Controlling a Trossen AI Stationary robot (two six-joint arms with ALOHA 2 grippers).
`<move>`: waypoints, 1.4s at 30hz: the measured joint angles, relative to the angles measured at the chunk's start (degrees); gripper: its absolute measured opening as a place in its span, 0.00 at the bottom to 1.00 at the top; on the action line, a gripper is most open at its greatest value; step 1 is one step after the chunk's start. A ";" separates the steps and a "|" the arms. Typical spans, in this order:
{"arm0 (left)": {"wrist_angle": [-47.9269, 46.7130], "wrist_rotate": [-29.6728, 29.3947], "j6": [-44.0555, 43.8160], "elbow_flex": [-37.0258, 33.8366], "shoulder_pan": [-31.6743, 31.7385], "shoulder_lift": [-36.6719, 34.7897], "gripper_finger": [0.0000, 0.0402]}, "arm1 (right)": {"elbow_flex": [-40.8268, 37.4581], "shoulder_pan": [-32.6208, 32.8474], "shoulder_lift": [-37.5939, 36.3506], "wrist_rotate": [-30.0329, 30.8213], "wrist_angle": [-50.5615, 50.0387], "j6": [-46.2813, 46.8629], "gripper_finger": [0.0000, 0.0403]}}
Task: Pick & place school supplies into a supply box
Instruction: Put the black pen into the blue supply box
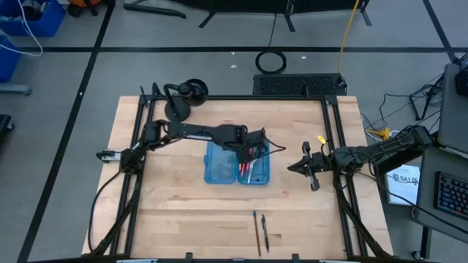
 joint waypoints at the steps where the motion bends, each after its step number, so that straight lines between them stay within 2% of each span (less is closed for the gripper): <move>1: -3.53 1.15 -2.54 0.95 0.01 -1.13 0.43 | 0.00 0.00 0.00 -0.27 -0.02 0.12 0.00; 4: -13.64 8.46 -11.13 2.17 0.85 -6.46 0.38 | 0.02 0.00 0.03 -2.36 -0.15 0.45 0.00; 6: -18.79 18.17 -17.36 1.52 2.05 -10.93 0.30 | 0.01 0.10 0.09 -2.95 -0.44 0.46 0.00; 9: -22.28 36.64 -26.07 -1.97 5.19 -19.16 0.12 | 0.00 0.51 0.20 -2.87 -0.87 0.43 0.00; 10: -22.14 42.17 -28.05 -4.12 6.33 -22.44 0.06 | 0.00 0.67 0.28 -2.87 -0.85 0.37 0.00; 12: -19.57 51.25 -30.56 -9.98 8.36 -28.96 0.03 | 0.02 0.89 0.32 -2.85 -0.77 0.33 0.00; 14: -13.08 56.38 -33.27 -18.73 9.67 -36.29 0.02 | 0.02 0.92 0.31 -2.84 -0.70 0.25 0.00; 16: -2.43 58.54 -36.35 -29.38 10.19 -43.66 0.01 | 0.00 0.92 0.33 -2.78 -0.35 0.21 0.00; 19: 18.33 58.46 -43.72 -47.92 9.64 -54.93 0.01 | 0.00 0.92 0.31 -2.68 0.25 0.21 0.00; 21: 39.40 55.60 -53.75 -60.73 6.69 -60.90 0.01 | 0.00 0.92 0.31 -2.65 0.36 0.21 0.00; 23: 61.74 47.49 -68.17 -70.99 2.55 -64.28 0.01 | 0.01 0.92 0.31 -2.60 0.49 0.20 0.00; 25: 73.11 35.96 -76.79 -77.80 -0.21 -67.60 0.01 | 0.01 0.92 0.31 -2.55 0.49 0.19 0.00; 27: 73.20 27.13 -78.60 -81.41 -1.90 -72.67 0.01 | 0.00 0.90 0.33 -2.54 0.95 0.17 0.00; 29: 68.21 23.48 -80.80 -83.38 -3.44 -79.12 0.01 | 0.00 0.87 0.33 -2.54 1.61 -0.07 0.00; 31: 64.74 22.34 -84.85 -85.27 -4.06 -84.89 0.00 | 0.01 0.85 0.33 -2.52 2.37 -0.27 0.00; 34: 70.01 25.18 -89.94 -88.77 -6.60 -88.12 0.00 | 0.02 0.85 0.35 -2.52 3.15 -1.69 0.00; 36: 72.00 25.02 -87.05 -91.41 -9.03 -88.14 0.00 | 0.02 0.70 0.35 -2.54 3.69 -2.18 0.00; 39: 72.74 18.81 -82.34 -96.32 -11.19 -88.70 0.00 | 0.01 0.63 0.38 -2.52 4.64 -2.19 0.00; 40: 75.30 18.36 -81.80 -98.07 -11.26 -89.34 0.00 | 0.00 0.63 0.37 -2.53 4.87 -2.14 0.00; 42: 82.00 21.86 -79.36 -101.20 -11.26 -91.64 0.00 | 0.01 0.63 0.38 -2.54 4.79 -1.32 0.00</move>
